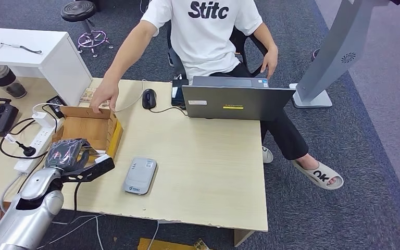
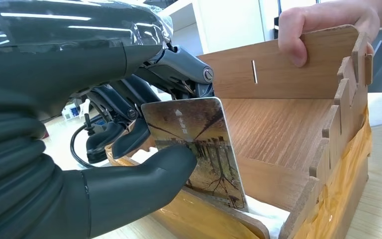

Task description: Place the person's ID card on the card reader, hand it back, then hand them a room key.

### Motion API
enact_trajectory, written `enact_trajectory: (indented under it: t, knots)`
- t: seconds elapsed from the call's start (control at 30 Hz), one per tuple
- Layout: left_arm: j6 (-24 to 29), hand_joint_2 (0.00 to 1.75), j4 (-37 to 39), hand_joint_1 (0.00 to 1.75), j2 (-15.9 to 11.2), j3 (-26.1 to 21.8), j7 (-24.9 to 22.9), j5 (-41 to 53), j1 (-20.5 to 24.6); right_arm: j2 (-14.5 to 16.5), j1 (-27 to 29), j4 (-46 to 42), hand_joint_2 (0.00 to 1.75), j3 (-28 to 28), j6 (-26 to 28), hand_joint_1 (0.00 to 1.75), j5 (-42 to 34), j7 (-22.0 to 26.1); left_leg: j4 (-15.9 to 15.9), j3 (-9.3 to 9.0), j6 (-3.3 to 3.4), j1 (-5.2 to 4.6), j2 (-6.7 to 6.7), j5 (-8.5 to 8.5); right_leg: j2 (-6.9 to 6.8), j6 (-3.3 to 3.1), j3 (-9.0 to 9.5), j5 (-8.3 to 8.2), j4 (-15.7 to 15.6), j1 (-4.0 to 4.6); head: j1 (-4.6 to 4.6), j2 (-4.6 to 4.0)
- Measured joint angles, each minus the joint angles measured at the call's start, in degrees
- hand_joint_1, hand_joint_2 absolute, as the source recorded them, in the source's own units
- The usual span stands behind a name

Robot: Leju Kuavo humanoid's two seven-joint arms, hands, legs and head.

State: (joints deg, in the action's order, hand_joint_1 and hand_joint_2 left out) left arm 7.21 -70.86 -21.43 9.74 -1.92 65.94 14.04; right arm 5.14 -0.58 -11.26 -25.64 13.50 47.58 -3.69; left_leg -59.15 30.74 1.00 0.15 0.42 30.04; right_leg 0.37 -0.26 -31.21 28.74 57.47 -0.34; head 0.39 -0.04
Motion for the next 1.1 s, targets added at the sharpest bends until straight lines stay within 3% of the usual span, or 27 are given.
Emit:
enact_trajectory:
  t: [0.3, 0.6, 0.77, 1.1]
  knots:
    - [0.1, 1.75, 0.0, 1.68, -1.3, 0.0, -0.3, 0.0, 1.3, 0.0, 0.0, 0.0, 1.75, 0.0, 0.0, 0.00, 0.4, 0.0, 0.0, 0.01, 0.00, 0.01, -0.01, 0.00, -0.01, 0.00, -0.02, 0.00, 0.0, 0.01, -0.01, 0.00]
    - [-1.7, 1.75, 0.0, 1.75, -4.9, 0.0, -1.1, 0.0, 11.0, -0.2, 0.0, 0.0, 1.75, 0.0, 0.0, 0.00, 2.1, 0.3, 0.0, 0.02, -0.03, 0.03, -0.06, -0.06, -0.04, -0.05, 0.00, -0.04, 0.0, 0.04, 0.01, 0.00]
    - [-2.0, 1.75, 0.0, 1.75, -5.1, 0.0, -1.2, -0.1, 14.7, -0.2, 0.0, 0.0, 1.75, 0.0, 0.0, 0.00, 2.2, 0.3, 0.0, 0.02, -0.03, 0.02, -0.04, -0.06, -0.03, -0.05, -0.01, -0.05, 0.0, 0.02, 0.00, 0.00]
    - [-0.5, 1.75, 0.8, 1.75, -5.0, 0.3, -1.9, 0.9, 17.6, -0.2, 0.0, 0.0, 1.75, 0.0, 0.0, 0.00, 3.2, -0.7, 0.0, 0.02, -0.03, 0.01, -0.04, -0.06, -0.02, -0.05, -0.03, -0.04, 0.0, 0.03, 0.00, 0.00]
